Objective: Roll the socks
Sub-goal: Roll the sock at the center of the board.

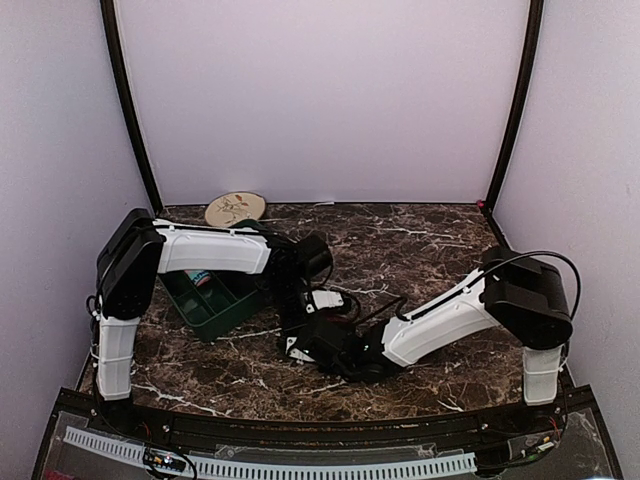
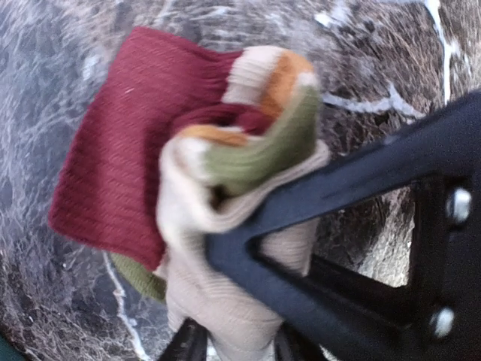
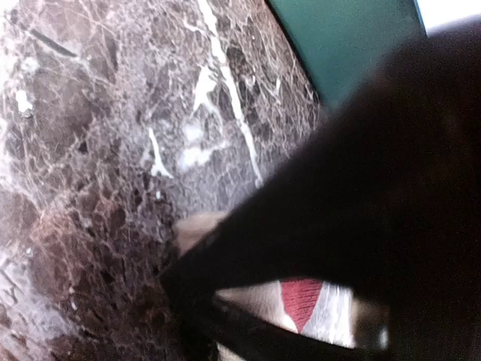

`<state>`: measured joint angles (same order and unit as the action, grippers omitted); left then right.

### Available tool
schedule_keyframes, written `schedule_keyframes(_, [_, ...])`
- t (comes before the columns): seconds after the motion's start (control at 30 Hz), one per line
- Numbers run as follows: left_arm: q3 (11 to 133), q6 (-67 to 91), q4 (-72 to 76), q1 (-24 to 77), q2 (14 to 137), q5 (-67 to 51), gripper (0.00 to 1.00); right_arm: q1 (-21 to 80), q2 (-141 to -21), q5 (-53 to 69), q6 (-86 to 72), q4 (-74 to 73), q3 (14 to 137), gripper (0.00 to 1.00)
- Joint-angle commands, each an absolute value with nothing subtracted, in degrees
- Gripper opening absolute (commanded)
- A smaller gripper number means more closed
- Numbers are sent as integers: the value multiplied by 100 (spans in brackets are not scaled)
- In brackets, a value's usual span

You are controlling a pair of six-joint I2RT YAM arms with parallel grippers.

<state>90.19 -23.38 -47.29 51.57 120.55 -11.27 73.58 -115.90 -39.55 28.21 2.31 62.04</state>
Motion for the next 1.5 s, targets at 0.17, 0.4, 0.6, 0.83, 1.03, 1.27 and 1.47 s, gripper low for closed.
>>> schedule_keyframes(0.17, [8883, -1888, -5089, 4758, 12114, -1480, 44, 7009, -11718, -3272, 2288, -717, 5995, 0])
schedule_keyframes(0.4, [8720, -1791, -4946, 4638, 11935, -1436, 44, 6962, -11640, -3113, 2237, -842, 6051, 0])
schedule_keyframes(0.6, [8612, -1606, -4720, 4525, 11716, -1442, 44, 6935, -11548, -2717, 2058, -1241, 6180, 0])
schedule_keyframes(0.83, [8418, -1306, -4413, 4450, 11501, -1500, 44, 6906, -11446, -2207, 1695, -1627, 6145, 0])
schedule_keyframes(1.03, [8158, -1024, -4114, 4421, 11333, -1539, 44, 6891, -11364, -1837, 1443, -1830, 6114, 0])
schedule_keyframes(1.27, [7850, -696, -3776, 4421, 11178, -1565, 44, 6826, -11264, -1225, 1169, -2083, 6234, 0])
schedule_keyframes(1.47, [7697, -514, -3639, 4422, 11064, -1474, 44, 6709, -11203, -711, 1005, -2338, 6416, 0])
